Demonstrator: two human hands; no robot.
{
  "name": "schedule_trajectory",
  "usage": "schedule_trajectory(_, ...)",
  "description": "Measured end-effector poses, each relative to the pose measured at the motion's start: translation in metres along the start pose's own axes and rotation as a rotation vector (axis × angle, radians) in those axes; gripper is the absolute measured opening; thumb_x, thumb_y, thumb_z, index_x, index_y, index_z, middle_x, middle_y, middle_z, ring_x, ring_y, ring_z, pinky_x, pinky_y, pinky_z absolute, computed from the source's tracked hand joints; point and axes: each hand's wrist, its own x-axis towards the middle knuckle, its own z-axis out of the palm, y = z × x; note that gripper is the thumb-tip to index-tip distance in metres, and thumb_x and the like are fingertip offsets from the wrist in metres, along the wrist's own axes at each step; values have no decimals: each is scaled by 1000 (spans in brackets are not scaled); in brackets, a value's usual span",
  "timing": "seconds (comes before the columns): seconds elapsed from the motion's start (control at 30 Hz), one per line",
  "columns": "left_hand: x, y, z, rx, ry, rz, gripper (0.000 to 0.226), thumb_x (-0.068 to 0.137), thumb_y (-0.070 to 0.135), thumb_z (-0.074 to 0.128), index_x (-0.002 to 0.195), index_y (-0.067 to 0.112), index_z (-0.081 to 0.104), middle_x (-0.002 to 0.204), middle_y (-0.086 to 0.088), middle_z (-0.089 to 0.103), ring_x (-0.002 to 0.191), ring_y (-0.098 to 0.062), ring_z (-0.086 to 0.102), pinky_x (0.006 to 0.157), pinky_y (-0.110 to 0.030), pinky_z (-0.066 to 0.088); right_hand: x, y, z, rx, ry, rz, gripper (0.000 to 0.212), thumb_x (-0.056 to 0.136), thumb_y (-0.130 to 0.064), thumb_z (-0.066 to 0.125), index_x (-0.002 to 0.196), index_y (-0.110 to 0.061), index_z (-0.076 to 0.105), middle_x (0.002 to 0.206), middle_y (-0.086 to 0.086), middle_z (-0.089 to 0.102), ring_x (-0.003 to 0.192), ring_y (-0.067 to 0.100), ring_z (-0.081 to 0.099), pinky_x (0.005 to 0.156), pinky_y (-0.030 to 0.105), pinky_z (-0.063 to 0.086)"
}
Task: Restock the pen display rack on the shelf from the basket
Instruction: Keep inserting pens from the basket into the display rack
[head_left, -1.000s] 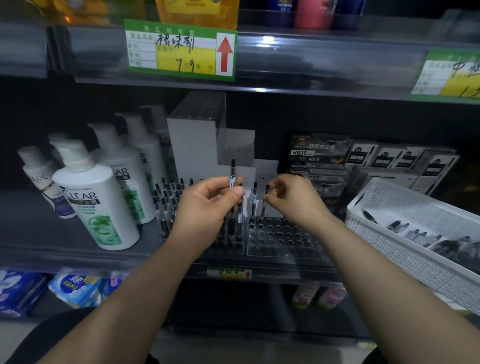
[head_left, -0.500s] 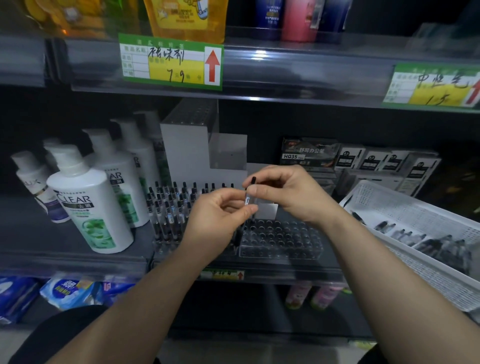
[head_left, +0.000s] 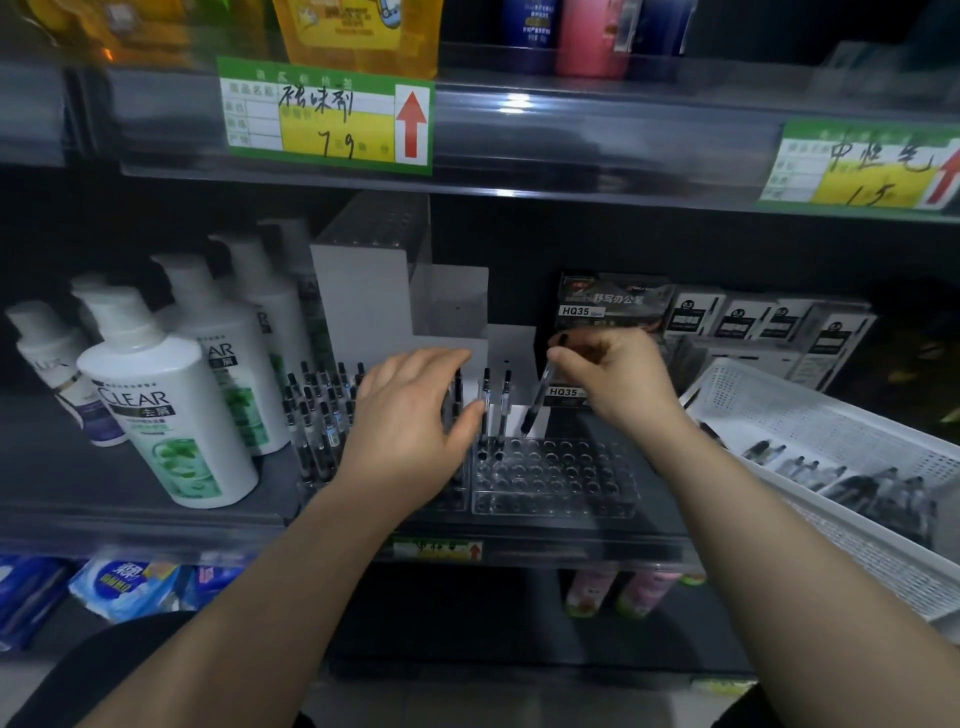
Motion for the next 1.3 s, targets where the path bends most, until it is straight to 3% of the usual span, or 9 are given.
schedule_trajectory(0.13, 1, 1, 0, 15, -2, -7, 54, 96, 42, 50, 145, 24, 40, 146, 6, 43, 136, -14, 32, 114, -34, 18, 1, 4, 15, -136, -41, -66, 18, 89, -23, 66, 99, -11, 74, 88, 0, 72, 79, 11, 65, 68, 20, 50)
schedule_trajectory(0.27, 1, -1, 1, 19, -3, -12, 53, 95, 41, 51, 145, 24, 41, 146, 6, 44, 135, -14, 32, 114, -33, 19, 0, 9, 28, -202, -100, -102, 16, 89, -22, 66, 88, -8, 74, 81, 8, 72, 76, 22, 67, 71, 36, 55)
schedule_trajectory(0.37, 1, -3, 1, 10, -5, -20, 53, 95, 41, 52, 144, 24, 42, 145, 6, 45, 135, -15, 33, 113, -34, 20, -1, 12, 33, -245, -145, -96, 15, 88, -22, 66, 82, -10, 73, 72, 5, 70, 68, 20, 65, 65, 33, 54)
schedule_trajectory(0.57, 1, -5, -1, -2, -6, -30, 51, 95, 40, 52, 143, 23, 43, 144, 5, 46, 134, -16, 35, 114, -36, 23, -2, 9, 36, -264, -161, -48, 15, 87, -21, 67, 83, -7, 71, 75, 6, 69, 70, 21, 65, 64, 28, 51)
schedule_trajectory(0.83, 1, -5, -1, -9, -6, -27, 50, 95, 38, 53, 143, 23, 44, 144, 5, 47, 134, -15, 35, 113, -35, 21, -3, 9, 32, -361, -187, -70, 16, 85, -23, 67, 88, -7, 67, 78, 4, 68, 73, 20, 63, 68, 34, 53)
schedule_trajectory(0.97, 0, -6, 0, -9, -10, -35, 50, 96, 37, 52, 143, 22, 44, 143, 4, 47, 133, -16, 37, 113, -35, 22, -6, 13, 24, -363, -205, -34, 27, 86, -29, 67, 110, -16, 66, 87, -3, 67, 81, 15, 63, 77, 34, 54)
schedule_trajectory(1.17, 1, -1, 2, -18, -21, -27, 50, 96, 37, 52, 143, 21, 44, 144, 2, 47, 133, -17, 37, 114, -37, 25, -22, 13, -2, -445, -196, -49, 44, 89, -34, 62, 129, -17, 57, 129, 4, 60, 116, 22, 56, 96, 34, 47)
schedule_trajectory(1.3, 6, 14, 7, -29, -54, 18, 50, 96, 36, 52, 143, 20, 44, 145, 0, 47, 135, -19, 36, 115, -39, 26, -36, 17, -32, -496, -188, -40, 52, 89, -36, 61, 137, -17, 49, 138, 5, 53, 123, 21, 51, 101, 29, 41)
